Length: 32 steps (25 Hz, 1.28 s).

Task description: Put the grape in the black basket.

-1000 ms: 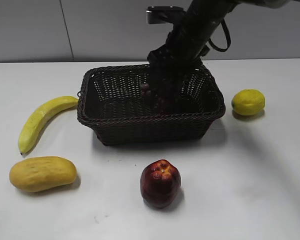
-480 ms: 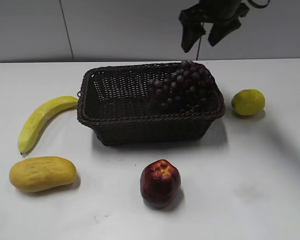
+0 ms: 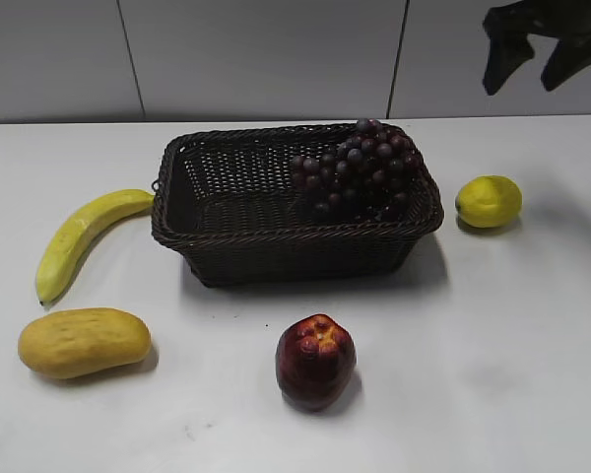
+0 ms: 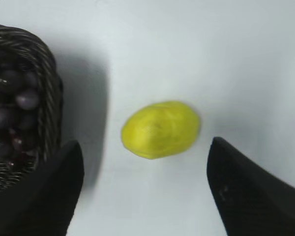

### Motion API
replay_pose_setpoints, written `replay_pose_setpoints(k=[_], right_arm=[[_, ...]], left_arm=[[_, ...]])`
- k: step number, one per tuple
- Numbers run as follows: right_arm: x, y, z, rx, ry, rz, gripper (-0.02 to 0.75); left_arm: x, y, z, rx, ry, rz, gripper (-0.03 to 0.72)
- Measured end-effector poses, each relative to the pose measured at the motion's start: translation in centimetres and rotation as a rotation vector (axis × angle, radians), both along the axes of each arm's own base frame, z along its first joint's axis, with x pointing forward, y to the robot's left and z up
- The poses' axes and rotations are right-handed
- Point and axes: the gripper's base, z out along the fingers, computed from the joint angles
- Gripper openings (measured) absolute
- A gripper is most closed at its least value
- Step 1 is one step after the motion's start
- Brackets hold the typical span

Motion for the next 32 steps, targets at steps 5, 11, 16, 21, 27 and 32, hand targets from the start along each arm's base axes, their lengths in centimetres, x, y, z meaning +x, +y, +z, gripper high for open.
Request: replay_pose_setpoints(k=[5,11,16,21,27,32], right_arm=[[-2.5,-3.7,1.9,-0.032,-0.002,-0.076,0.590],[-8.3,-4.8,3.1,-0.050,0.046,-0.093,0.589],[-14.1,-4.9,2.4,-0.055,0.113,-0.092,0.589],[-19.3,-5.1,0.7,-0.057,0.128,-0.097,0.589],[-24.7,-5.3,-1.1,-0.054,0.099,-0.107,0.589],[-28.4,-5.5,-2.6,-0.053,0.081,-0.112,0.588]], left_arm=[[0.0,0.0,0.0,0.000,0.000,0.000,0.216],[0.0,0.0,0.0,0.000,0.000,0.000,0.216],[0.0,0.0,0.0,0.000,0.000,0.000,0.216],[0.0,0.0,0.0,0.000,0.000,0.000,0.216],[0.0,0.0,0.0,0.000,0.000,0.000,0.216],[0.0,0.0,0.0,0.000,0.000,0.000,0.216]])
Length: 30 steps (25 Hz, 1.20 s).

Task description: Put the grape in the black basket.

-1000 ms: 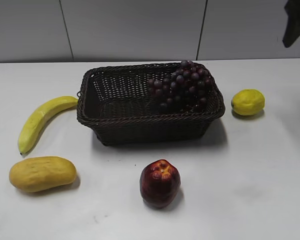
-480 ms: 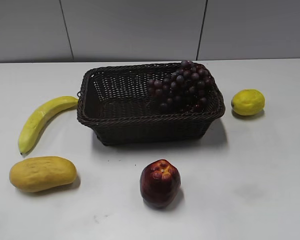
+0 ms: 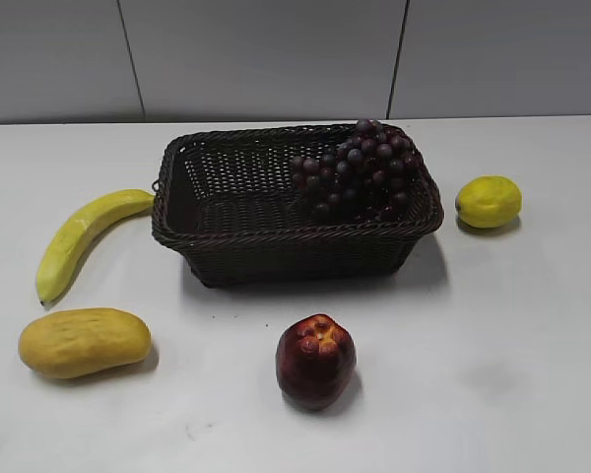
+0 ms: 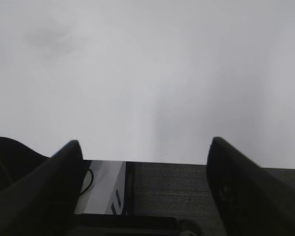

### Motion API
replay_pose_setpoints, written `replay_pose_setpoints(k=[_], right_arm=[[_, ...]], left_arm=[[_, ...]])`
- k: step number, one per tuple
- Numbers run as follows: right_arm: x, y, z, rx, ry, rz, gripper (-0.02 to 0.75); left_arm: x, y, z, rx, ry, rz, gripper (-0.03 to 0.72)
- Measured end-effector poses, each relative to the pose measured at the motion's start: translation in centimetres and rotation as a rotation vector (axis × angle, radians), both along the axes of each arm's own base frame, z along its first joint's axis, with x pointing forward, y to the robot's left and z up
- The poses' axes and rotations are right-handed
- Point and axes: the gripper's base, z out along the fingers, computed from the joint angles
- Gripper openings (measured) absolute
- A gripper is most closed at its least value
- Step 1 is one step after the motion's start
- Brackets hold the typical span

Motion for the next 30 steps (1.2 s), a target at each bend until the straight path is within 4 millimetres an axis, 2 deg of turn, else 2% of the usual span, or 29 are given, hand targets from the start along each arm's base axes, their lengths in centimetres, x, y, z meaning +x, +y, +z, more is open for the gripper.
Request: replay_pose_setpoints(k=[10,21,26,30], right_arm=[[-6.6,-0.2,-1.4,0.016,-0.103,-0.031,0.587],[-13.1,-0.4,1.3,0.041,-0.521,-0.035,0.577],[-15.7,-0.5,1.8,0.050,-0.687,-0.034,0.521],[-17.1,-0.5,1.9,0.054,-0.769,-0.033,0.490]], left_arm=[[0.0,0.0,0.0,0.000,0.000,0.000,0.216],[0.0,0.0,0.0,0.000,0.000,0.000,0.216],[0.0,0.0,0.0,0.000,0.000,0.000,0.216],[0.0,0.0,0.0,0.000,0.000,0.000,0.216]])
